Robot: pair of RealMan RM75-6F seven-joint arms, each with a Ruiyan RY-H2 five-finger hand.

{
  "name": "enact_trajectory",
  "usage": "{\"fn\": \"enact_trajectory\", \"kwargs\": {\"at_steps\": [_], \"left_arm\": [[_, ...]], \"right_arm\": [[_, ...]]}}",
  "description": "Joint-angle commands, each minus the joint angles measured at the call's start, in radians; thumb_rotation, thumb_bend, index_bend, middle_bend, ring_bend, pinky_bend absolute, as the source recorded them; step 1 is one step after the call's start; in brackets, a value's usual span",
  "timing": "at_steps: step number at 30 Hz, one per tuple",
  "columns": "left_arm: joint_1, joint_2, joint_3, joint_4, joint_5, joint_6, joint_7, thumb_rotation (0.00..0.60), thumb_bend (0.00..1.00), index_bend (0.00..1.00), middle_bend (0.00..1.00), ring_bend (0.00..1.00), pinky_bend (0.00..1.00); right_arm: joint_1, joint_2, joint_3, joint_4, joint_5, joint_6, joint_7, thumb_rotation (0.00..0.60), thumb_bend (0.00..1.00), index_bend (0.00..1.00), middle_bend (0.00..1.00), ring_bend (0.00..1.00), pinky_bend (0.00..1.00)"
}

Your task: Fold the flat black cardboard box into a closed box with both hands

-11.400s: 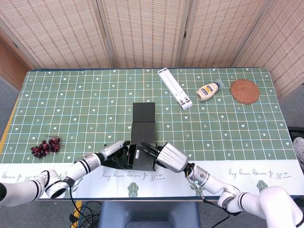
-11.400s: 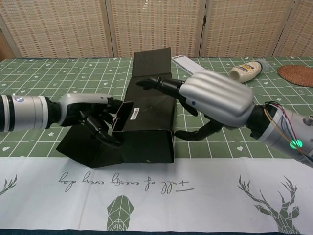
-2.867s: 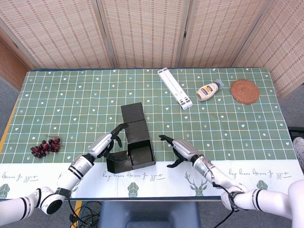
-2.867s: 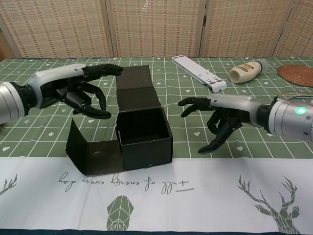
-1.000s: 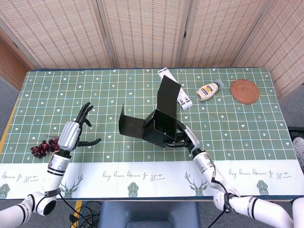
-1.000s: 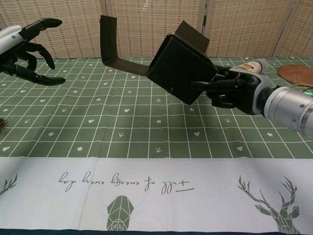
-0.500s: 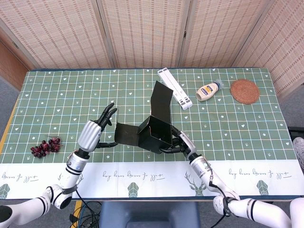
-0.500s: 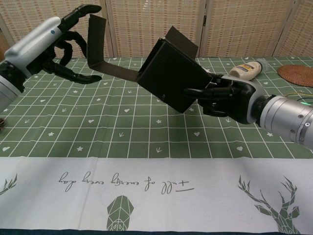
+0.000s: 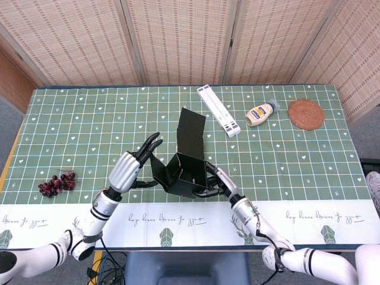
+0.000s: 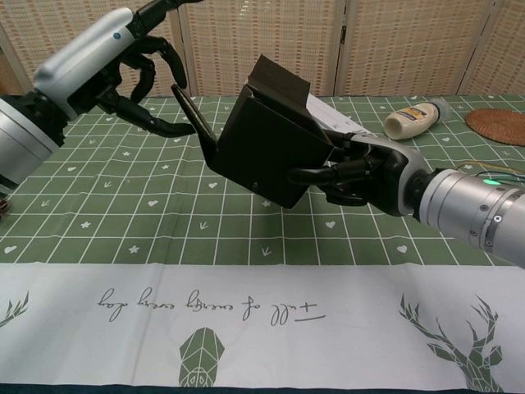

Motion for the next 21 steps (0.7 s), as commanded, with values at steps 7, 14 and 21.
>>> {"fn": "enact_trajectory", "kwargs": {"at_steps": [7, 14, 21], "left_arm": [[0.030, 0.032, 0.030, -0.026, -0.031, -0.022, 0.018, 0.600, 0.09, 0.00, 0.00, 0.45, 0.78], [0.075, 0.025, 0.047, 0.016, -0.065, -0.012, -0.005, 0.600, 0.09, 0.00, 0.00, 0.45, 0.78], [0.075, 0.020, 0.029, 0.003, -0.072, -0.005, -0.026, 0.600, 0.09, 0.00, 0.00, 0.45, 0.78]], "right_arm": [[0.004, 0.008, -0.005, -0.004, 0.013, 0.005, -0.016, 0.600, 0.16, 0.37, 0.50, 0.87, 1.00], [-0.003, 0.015, -0.017, -0.003, 0.010, 0.009, -0.006, 0.600, 0.16, 0.37, 0.50, 0.87, 1.00], [0.000, 0.004, -0.029, 0.001, 0.003, 0.016, -0.020, 0.600, 0.16, 0.37, 0.50, 0.87, 1.00]]}}
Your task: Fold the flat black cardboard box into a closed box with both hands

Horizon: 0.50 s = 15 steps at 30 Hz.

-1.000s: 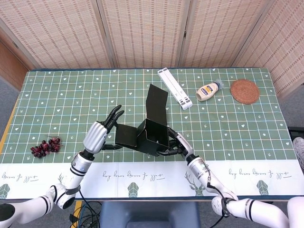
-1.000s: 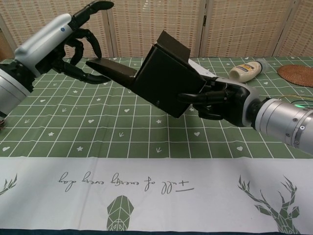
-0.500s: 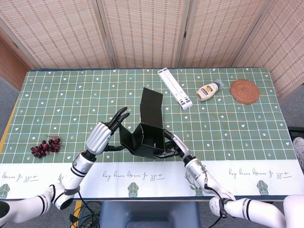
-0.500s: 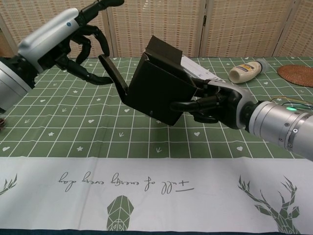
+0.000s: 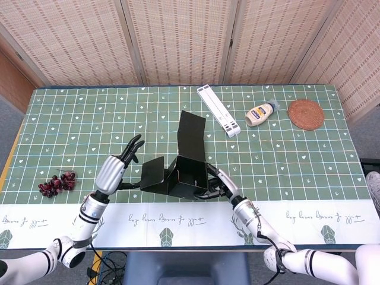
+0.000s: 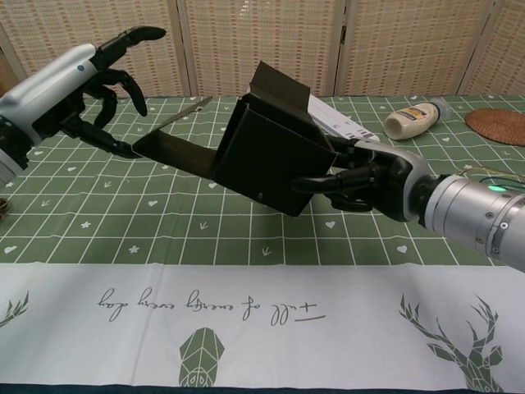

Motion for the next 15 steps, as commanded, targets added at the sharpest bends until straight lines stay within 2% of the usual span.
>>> {"fn": "enact_trajectory", "kwargs": {"at_steps": [1, 15], "left_arm": [[-0.006, -0.003, -0.008, -0.010, 0.003, 0.003, 0.000, 0.600, 0.09, 0.00, 0.00, 0.45, 0.78], [-0.028, -0.004, -0.020, -0.048, 0.004, -0.024, 0.009, 0.600, 0.09, 0.00, 0.00, 0.45, 0.78]], "right_arm": [[0.002, -0.004, -0.002, 0.000, -0.001, 0.002, -0.005, 0.600, 0.16, 0.37, 0.50, 0.87, 1.00], [0.002, -0.003, -0.006, -0.012, 0.011, 0.009, -0.028, 0.600, 0.17, 0.37, 0.50, 0.87, 1.00]]}}
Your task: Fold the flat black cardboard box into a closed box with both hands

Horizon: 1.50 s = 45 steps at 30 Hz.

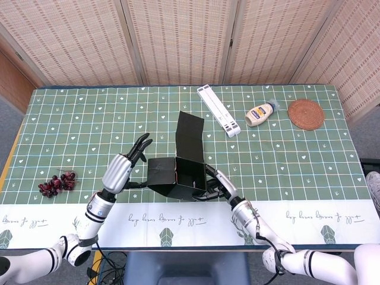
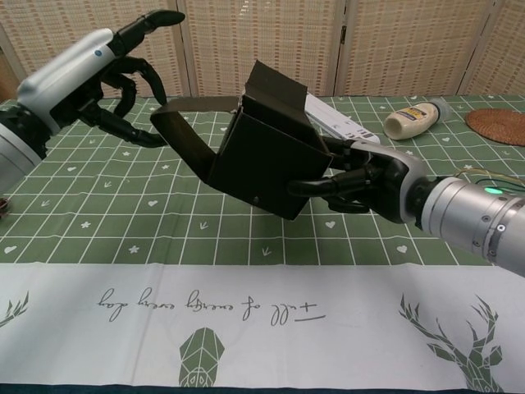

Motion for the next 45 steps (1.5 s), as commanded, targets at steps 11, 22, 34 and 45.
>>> {"fn": "enact_trajectory", "kwargs": {"at_steps": [11, 22, 34, 45], "left_arm": [[0.003, -0.013, 0.017, -0.013, -0.002, -0.023, 0.005, 0.600, 0.09, 0.00, 0.00, 0.45, 0.78], [-0.027, -0.005, 0.007, -0.035, 0.033, -0.022, 0.012, 0.600, 0.09, 0.00, 0.00, 0.45, 0.78], [-0.067, -0.036, 0.062, 0.107, 0.110, -0.040, 0.006, 0.600, 0.09, 0.20, 0.08, 0.47, 0.78], [-0.089, -0.096, 0.117, 0.282, 0.188, 0.020, -0.034, 0.600, 0.09, 0.32, 0.20, 0.51, 0.78]], "right_arm": [[0.006, -0.011, -0.008, 0.007, -0.003, -0.006, -0.009, 0.600, 0.17, 0.37, 0.50, 0.87, 1.00], [0.012, -0.020, -0.020, 0.018, -0.004, 0.001, -0.068, 0.600, 0.18, 0.37, 0.50, 0.87, 1.00], [0.058, -0.063, -0.012, 0.070, 0.027, -0.019, -0.196, 0.600, 0.19, 0.37, 0.50, 0.87, 1.00], [0.069, -0.105, -0.009, 0.118, 0.034, -0.009, -0.244, 0.600, 0.19, 0.37, 0.50, 0.87, 1.00]]}}
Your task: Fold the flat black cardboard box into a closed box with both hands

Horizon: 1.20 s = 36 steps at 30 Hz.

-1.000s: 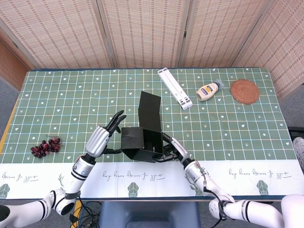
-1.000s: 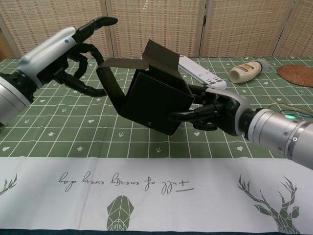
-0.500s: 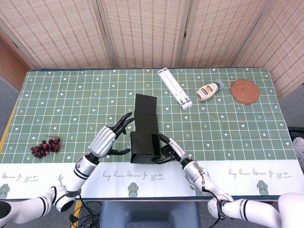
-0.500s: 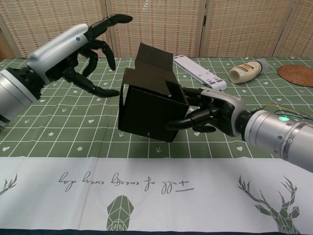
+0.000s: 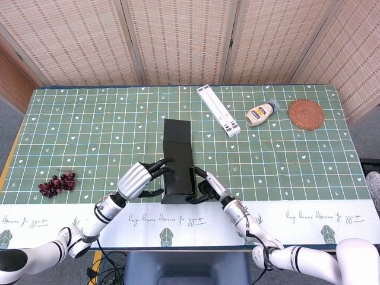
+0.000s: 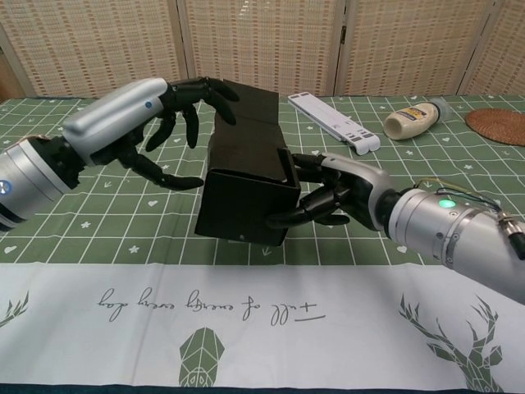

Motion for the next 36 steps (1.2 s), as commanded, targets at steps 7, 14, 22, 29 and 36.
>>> {"fn": "enact_trajectory", "kwargs": {"at_steps": [7, 14, 22, 29, 36], "left_arm": [[-0.008, -0.092, 0.048, 0.188, 0.038, 0.043, -0.041, 0.600, 0.09, 0.34, 0.22, 0.51, 0.78], [-0.002, -0.159, 0.092, 0.340, 0.054, 0.058, -0.092, 0.600, 0.09, 0.35, 0.24, 0.51, 0.78], [0.008, -0.197, 0.127, 0.429, 0.057, 0.065, -0.129, 0.600, 0.09, 0.35, 0.24, 0.51, 0.78], [0.015, -0.216, 0.153, 0.458, 0.058, 0.064, -0.135, 0.600, 0.09, 0.36, 0.25, 0.51, 0.78], [0.020, -0.228, 0.163, 0.464, 0.052, 0.064, -0.137, 0.600, 0.09, 0.36, 0.26, 0.51, 0.78]], "right_arm": [[0.007, -0.044, -0.006, 0.057, -0.003, 0.002, -0.009, 0.600, 0.19, 0.37, 0.50, 0.87, 1.00], [0.011, -0.087, -0.012, 0.117, -0.019, 0.011, -0.010, 0.600, 0.19, 0.38, 0.50, 0.87, 1.00], [0.004, -0.116, -0.031, 0.166, -0.046, 0.025, 0.002, 0.600, 0.19, 0.38, 0.50, 0.87, 1.00], [-0.008, -0.129, -0.051, 0.196, -0.074, 0.042, 0.015, 0.600, 0.19, 0.38, 0.50, 0.87, 1.00], [-0.021, -0.133, -0.071, 0.217, -0.100, 0.062, 0.025, 0.600, 0.19, 0.38, 0.50, 0.87, 1.00]]}}
